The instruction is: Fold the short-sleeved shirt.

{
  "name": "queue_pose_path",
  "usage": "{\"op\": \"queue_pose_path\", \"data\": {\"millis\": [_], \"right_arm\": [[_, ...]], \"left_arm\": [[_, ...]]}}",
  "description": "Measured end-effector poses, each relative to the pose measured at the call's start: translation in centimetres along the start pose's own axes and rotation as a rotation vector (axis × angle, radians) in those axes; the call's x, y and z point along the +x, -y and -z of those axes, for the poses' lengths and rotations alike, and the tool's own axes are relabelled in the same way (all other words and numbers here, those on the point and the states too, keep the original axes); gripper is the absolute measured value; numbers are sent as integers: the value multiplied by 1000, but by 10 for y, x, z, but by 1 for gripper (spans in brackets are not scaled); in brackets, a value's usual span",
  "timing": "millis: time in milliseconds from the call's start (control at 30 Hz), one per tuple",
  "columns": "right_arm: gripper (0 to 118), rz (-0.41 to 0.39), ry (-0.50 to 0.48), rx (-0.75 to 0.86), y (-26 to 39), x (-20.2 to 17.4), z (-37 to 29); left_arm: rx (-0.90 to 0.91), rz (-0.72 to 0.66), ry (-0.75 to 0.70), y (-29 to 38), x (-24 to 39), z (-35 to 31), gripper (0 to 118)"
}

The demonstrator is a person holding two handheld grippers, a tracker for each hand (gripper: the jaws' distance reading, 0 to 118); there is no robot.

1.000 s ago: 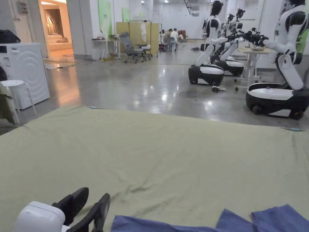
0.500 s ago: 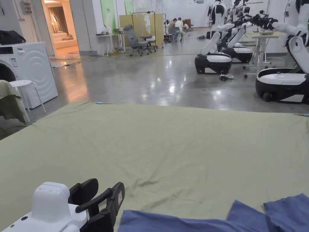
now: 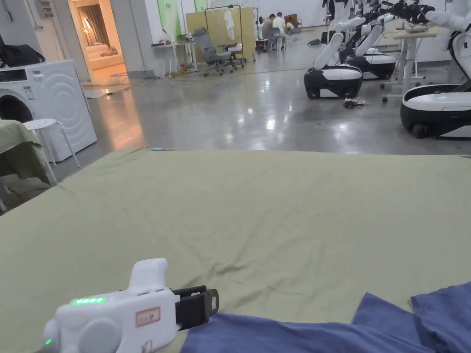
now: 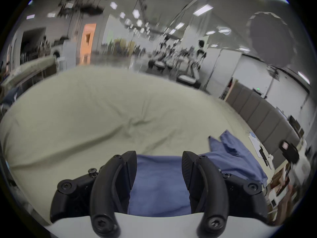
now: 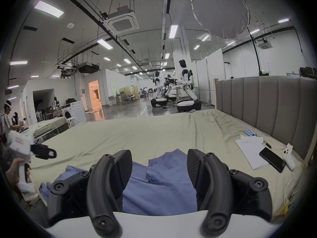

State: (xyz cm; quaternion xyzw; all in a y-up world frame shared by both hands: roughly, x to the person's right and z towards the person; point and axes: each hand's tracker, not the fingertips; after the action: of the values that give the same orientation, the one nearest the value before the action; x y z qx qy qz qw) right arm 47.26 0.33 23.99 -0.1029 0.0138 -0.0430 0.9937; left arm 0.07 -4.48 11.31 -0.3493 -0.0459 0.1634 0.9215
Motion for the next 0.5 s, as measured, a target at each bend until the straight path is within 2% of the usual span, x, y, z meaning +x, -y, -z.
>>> {"op": "queue_pose_path", "data": {"millis": [100, 200, 267, 400, 467, 500], "right_arm": [[73, -13, 11, -11, 4, 2, -2], [73, -29, 17, -22, 7, 6, -6], [73, -39, 25, -39, 8, 9, -6], [72, -66, 57, -46, 13, 17, -12], [72, -69, 63, -50, 13, 20, -13], [72, -63, 62, -53, 14, 22, -13]], "left_arm": [[-120, -14, -85, -11, -10, 46, 53], [-184, -4, -58, -13, -15, 75, 53], [-249, -31, -103, -11, -18, 91, 50], [-246, 13, -148, -3, -15, 99, 43], [-269, 64, -191, -2, -10, 101, 23], [-266, 60, -170, -1, -9, 102, 23]]}}
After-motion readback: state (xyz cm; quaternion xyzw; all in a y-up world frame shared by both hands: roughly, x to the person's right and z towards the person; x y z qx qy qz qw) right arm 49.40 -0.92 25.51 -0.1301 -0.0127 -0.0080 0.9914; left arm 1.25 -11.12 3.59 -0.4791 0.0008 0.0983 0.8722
